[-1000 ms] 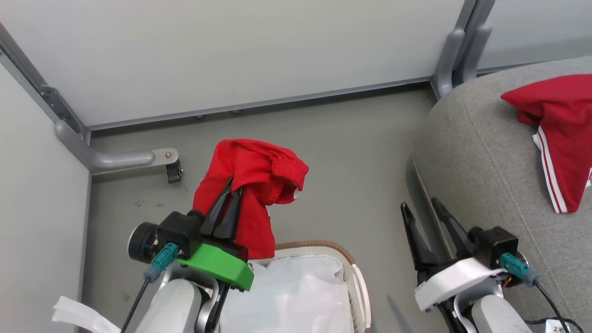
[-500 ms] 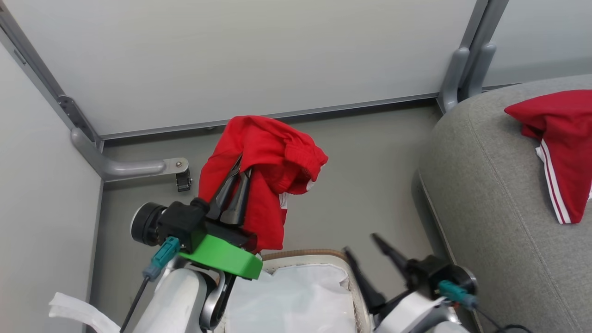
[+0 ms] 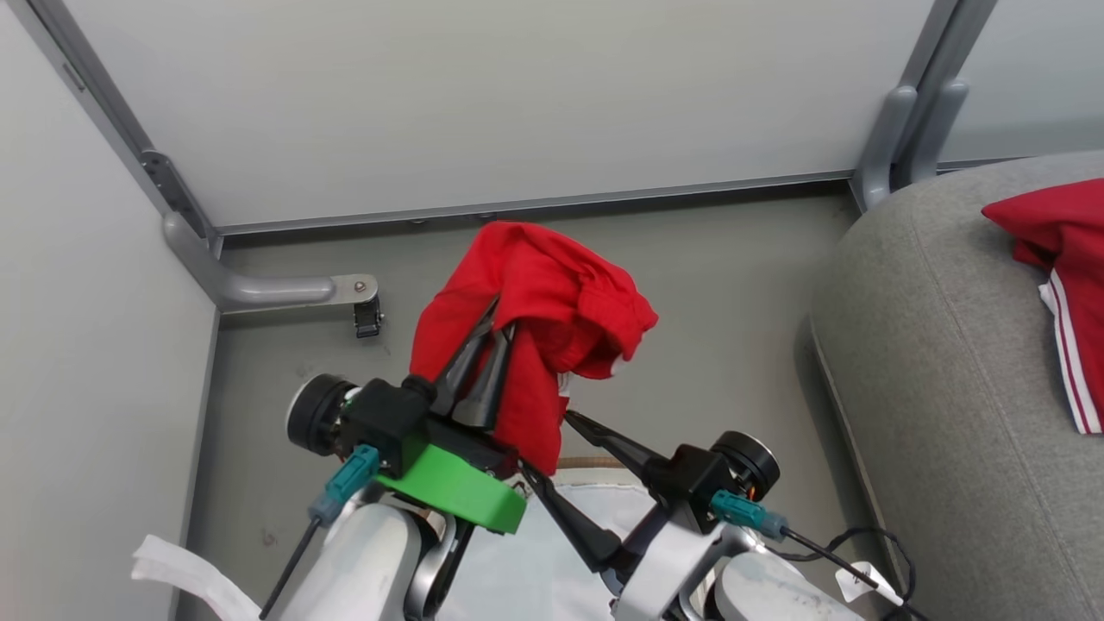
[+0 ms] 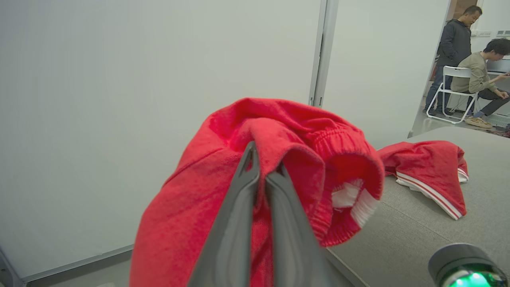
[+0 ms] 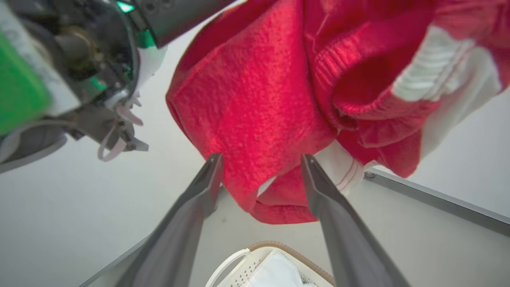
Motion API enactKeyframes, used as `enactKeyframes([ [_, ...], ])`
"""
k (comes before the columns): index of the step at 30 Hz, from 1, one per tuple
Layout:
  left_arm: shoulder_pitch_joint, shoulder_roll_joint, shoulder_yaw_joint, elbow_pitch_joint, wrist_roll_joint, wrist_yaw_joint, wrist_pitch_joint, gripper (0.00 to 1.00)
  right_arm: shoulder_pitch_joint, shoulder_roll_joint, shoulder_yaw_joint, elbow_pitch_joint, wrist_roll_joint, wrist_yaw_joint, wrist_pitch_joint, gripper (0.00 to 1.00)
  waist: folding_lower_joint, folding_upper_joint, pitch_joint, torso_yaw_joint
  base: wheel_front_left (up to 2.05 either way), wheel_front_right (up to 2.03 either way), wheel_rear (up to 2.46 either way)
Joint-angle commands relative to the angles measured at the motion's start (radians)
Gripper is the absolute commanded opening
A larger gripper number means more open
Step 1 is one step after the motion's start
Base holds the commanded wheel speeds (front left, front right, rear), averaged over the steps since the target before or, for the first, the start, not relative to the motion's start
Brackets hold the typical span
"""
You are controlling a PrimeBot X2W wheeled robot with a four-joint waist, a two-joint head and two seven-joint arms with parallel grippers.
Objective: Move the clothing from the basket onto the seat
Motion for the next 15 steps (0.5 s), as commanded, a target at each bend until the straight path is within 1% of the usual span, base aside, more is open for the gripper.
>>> enactKeyframes([
  [1, -0.02, -0.005, -0.008, 0.003, -0.003, -0.003, -0.001, 0.0, -0.019, -0.001, 0.003, 0.009, 0.007, -0.001, -0.002, 1.0, 0.0001, -0.0001, 0.003, 0.015, 0.0, 0.0, 0.0],
  [6, -0.022, -0.01, -0.034, 0.008, -0.01, -0.003, -0.001, 0.0, -0.05, 0.006, 0.004, 0.028, 0.017, -0.001, -0.002, 1.0, 0.0001, -0.0001, 0.002, 0.038, 0.0, 0.0, 0.0],
  [13, -0.024, -0.016, -0.083, 0.002, -0.022, -0.003, -0.001, 0.0, -0.099, 0.013, -0.02, 0.057, -0.019, -0.001, -0.002, 1.0, 0.0001, -0.0001, 0.006, 0.064, 0.0, 0.0, 0.0],
  [15, -0.025, -0.016, -0.098, 0.002, -0.028, -0.003, -0.001, 0.0, -0.107, 0.014, -0.022, 0.054, -0.009, -0.001, -0.002, 1.0, 0.0001, -0.0001, 0.006, 0.072, 0.0, 0.0, 0.0],
])
